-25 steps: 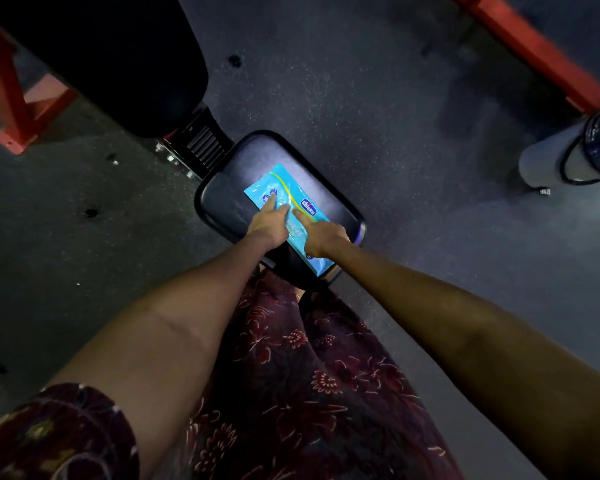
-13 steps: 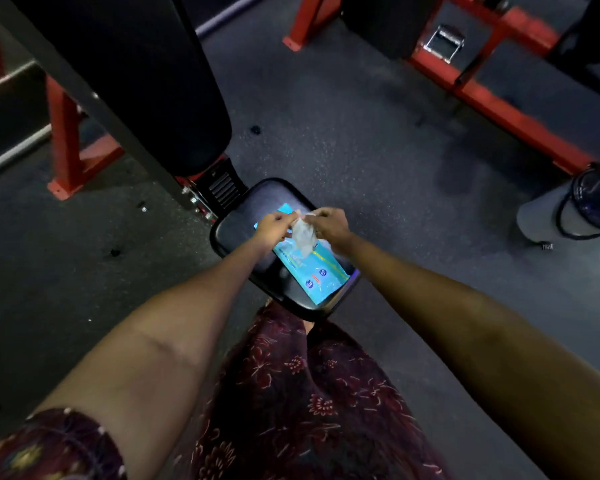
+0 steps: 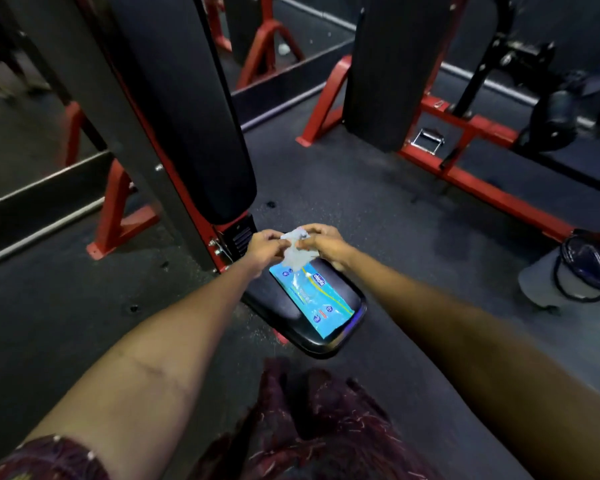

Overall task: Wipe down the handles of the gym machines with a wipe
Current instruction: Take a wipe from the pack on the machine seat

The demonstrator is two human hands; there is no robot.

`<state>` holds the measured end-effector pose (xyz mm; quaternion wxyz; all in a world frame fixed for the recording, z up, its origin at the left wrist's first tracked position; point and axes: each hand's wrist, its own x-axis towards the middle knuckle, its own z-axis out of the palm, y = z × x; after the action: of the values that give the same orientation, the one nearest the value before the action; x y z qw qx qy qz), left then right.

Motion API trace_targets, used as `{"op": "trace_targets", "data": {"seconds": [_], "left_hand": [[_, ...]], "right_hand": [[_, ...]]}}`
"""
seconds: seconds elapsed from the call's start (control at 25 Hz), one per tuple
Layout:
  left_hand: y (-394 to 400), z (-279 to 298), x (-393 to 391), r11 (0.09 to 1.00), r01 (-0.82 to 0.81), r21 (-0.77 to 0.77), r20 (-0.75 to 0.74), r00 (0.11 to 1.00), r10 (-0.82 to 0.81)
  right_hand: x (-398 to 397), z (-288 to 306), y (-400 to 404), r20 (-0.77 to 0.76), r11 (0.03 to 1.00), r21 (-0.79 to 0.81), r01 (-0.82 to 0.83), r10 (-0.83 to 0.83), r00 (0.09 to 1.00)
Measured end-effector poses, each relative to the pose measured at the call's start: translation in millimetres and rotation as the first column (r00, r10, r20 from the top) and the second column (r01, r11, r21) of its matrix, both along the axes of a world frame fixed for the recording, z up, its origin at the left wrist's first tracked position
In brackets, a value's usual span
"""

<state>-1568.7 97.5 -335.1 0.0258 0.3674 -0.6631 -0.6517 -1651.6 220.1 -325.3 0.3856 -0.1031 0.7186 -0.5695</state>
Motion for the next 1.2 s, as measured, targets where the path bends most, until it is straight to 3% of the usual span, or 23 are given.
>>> {"op": "trace_targets", "data": {"seconds": [0.28,0.48,0.6,0.92,1.2], "left_hand": [[6.2,56.6,43.6,0.997,0.067,0.032,-0.127,0.99,-0.062],[11.7,91.6,56.7,0.996,-0.037,0.078,-0.244,0.968,0.056],[13.9,111.9,56.6,0.998,-0.053,0.032,-0.289,0.955,0.06],[24.1,155.7,36.9,0.996,-0.027,0.08,-0.276,0.96,0.048],[29.7,164.7,25.8,0.98,-0.194,-0.038,-0.415,0.896,0.162]], "right_hand": [[44.9,52.2,-1.2,-0.22,0.997,-0.044,0.055,-0.064,0.973],[54.5,93.4,13.8,-0.254,0.996,-0.084,0.006,-0.027,0.967],[50.7,116.8,18.6,-0.32,0.996,-0.069,-0.05,0.025,0.947],[31.2,155.7,12.0,-0.486,0.99,-0.136,0.038,-0.1,0.868],[17.0,160.3,18.0,-0.506,0.991,-0.135,-0.008,-0.062,0.86]]}}
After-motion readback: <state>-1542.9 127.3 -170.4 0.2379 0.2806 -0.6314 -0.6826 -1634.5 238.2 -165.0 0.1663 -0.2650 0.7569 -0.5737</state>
